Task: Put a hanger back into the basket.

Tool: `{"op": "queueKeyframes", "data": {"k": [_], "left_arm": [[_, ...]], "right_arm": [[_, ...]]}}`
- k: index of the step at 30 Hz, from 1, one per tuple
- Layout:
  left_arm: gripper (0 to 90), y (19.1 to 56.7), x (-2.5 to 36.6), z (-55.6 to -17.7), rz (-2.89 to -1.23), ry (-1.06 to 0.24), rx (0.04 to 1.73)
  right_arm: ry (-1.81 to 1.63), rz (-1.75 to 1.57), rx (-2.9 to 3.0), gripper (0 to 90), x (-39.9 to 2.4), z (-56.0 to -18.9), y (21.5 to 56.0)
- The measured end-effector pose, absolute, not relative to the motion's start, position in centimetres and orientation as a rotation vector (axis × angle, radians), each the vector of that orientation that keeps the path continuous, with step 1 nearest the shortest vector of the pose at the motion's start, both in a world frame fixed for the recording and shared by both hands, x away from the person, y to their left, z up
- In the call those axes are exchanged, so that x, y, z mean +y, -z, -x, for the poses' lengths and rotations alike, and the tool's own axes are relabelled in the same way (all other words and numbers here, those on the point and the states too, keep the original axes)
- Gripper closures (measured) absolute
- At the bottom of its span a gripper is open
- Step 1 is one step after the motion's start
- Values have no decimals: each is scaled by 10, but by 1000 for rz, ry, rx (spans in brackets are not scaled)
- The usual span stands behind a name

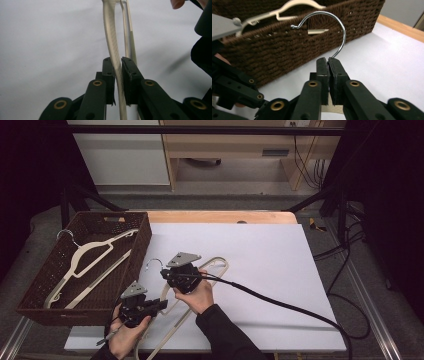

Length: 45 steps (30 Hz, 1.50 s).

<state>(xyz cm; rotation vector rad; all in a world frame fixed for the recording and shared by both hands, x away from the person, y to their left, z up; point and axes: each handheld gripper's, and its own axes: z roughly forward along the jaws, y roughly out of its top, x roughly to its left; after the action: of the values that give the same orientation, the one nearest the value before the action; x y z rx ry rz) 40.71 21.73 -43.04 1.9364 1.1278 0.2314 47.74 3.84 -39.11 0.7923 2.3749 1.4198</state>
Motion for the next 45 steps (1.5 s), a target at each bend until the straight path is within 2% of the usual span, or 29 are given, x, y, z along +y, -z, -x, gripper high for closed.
{"op": "queueKeyframes", "data": {"k": [5, 14, 21, 24, 37, 45], "left_arm": [[848, 424, 218, -405, -1901, -221, 1123], [868, 404, 211, -396, -1902, -228, 1050], [869, 382, 215, -397, -1903, -253, 1002], [868, 372, 217, -401, -1912, -262, 983], [869, 319, 230, -415, -1991, -337, 857], [868, 290, 258, -433, -1969, -341, 797]], "right_arm": [[-1456, -753, 2367, 778, 25, -469, 377], [-1502, -702, 2340, 506, -8, -453, 362], [-1557, -738, 2248, 292, -54, -444, 361], [-1566, -767, 2192, 230, -82, -440, 361], [-1510, -971, 2000, 140, -180, -433, 370], [-1501, -1006, 1967, 71, -201, -430, 373]]}}
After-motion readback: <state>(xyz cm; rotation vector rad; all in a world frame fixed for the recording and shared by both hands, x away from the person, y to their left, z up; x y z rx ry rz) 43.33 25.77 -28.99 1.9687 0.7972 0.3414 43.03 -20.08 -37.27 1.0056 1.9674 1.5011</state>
